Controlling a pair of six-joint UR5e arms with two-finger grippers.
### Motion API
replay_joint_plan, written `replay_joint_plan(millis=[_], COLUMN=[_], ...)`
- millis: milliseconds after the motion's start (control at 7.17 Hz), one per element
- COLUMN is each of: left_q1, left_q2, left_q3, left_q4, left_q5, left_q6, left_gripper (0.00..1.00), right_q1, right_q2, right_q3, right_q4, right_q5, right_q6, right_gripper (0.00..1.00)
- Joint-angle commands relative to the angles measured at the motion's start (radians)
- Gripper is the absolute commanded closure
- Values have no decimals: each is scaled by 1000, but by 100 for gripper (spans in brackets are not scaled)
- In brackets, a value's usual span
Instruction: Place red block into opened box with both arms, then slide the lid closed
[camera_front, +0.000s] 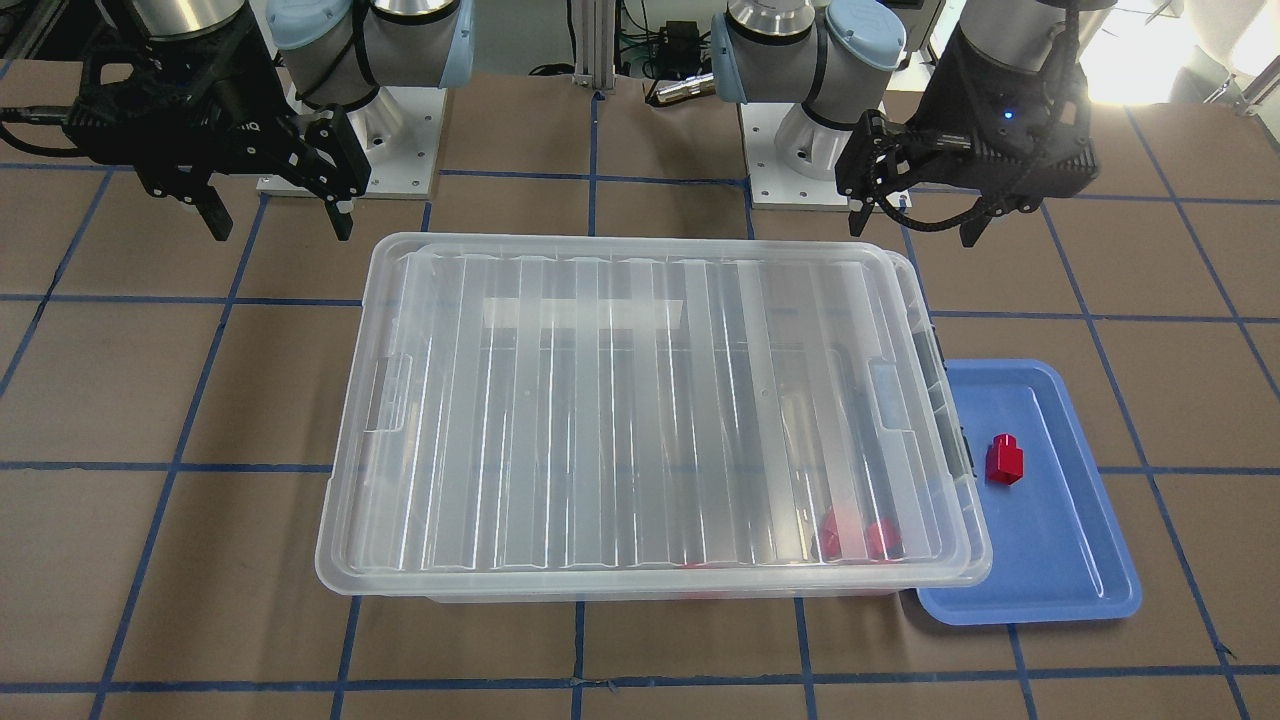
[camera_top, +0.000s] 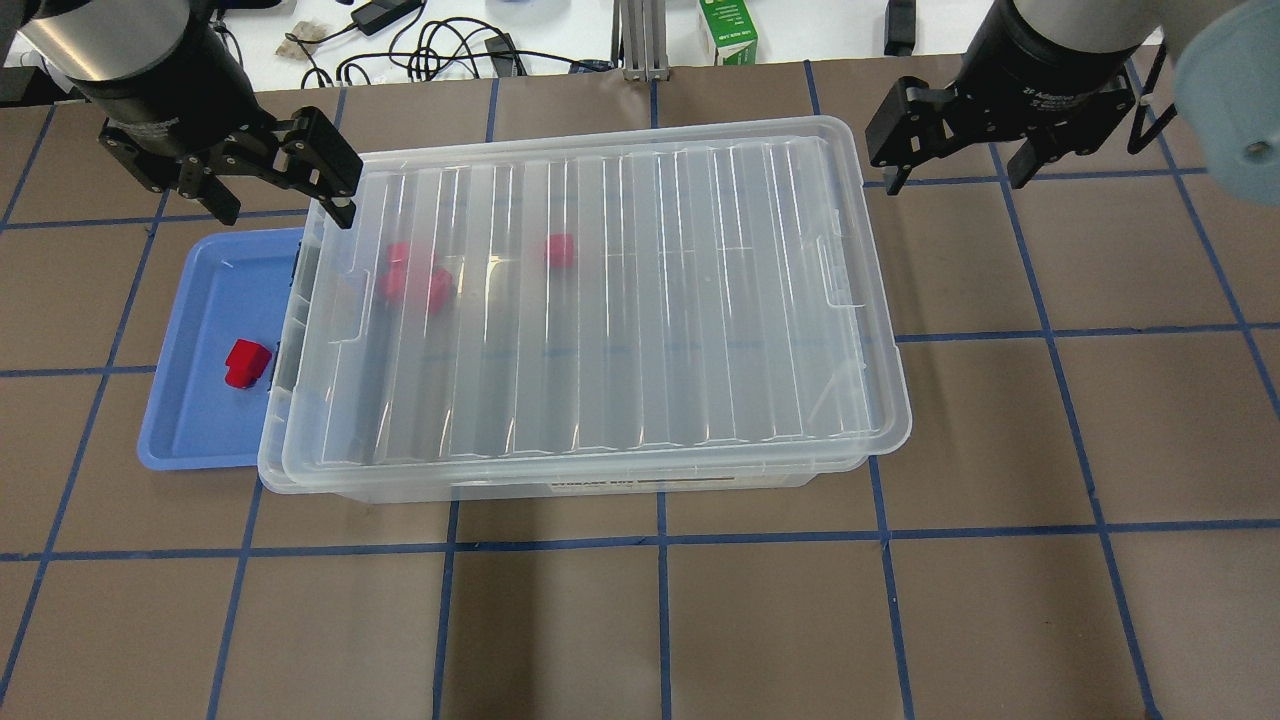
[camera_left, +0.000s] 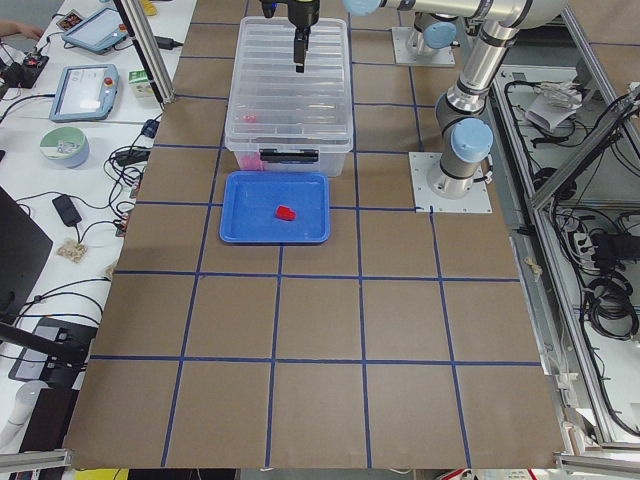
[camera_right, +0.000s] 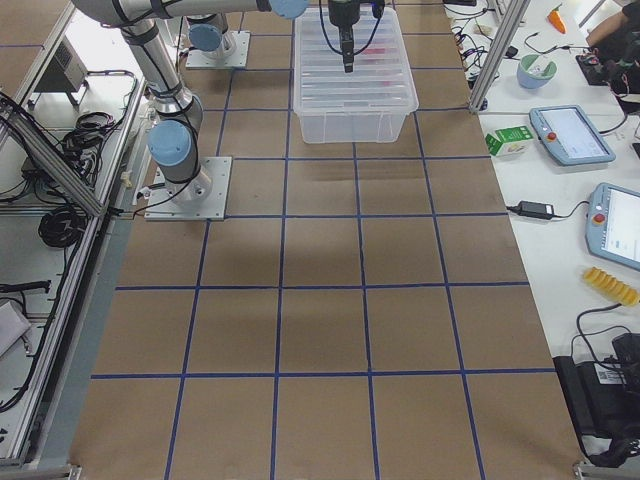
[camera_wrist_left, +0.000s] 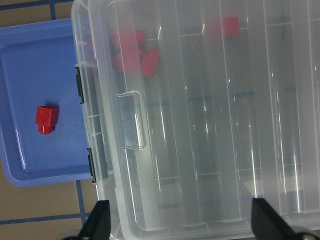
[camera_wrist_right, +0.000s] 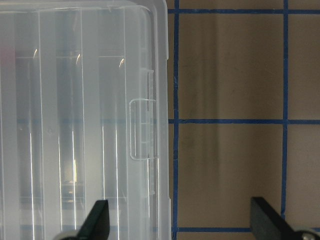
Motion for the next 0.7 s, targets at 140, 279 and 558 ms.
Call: replay_joint_plan(millis=[140,279,558], left_q1=[0,0,0], left_q2=[0,1,5], left_q3=[-2,-2,-3], left_q4=[1,1,-1], left_q5=[1,2,2], left_q6=[0,0,0], left_gripper=[0,0,0], right_q1=[4,4,3], right_q2=[2,2,0], right_q3=[2,2,3], right_q4=[0,0,0], right_q5=[1,10,16], right_q6=[0,2,6], right_gripper=[0,0,0])
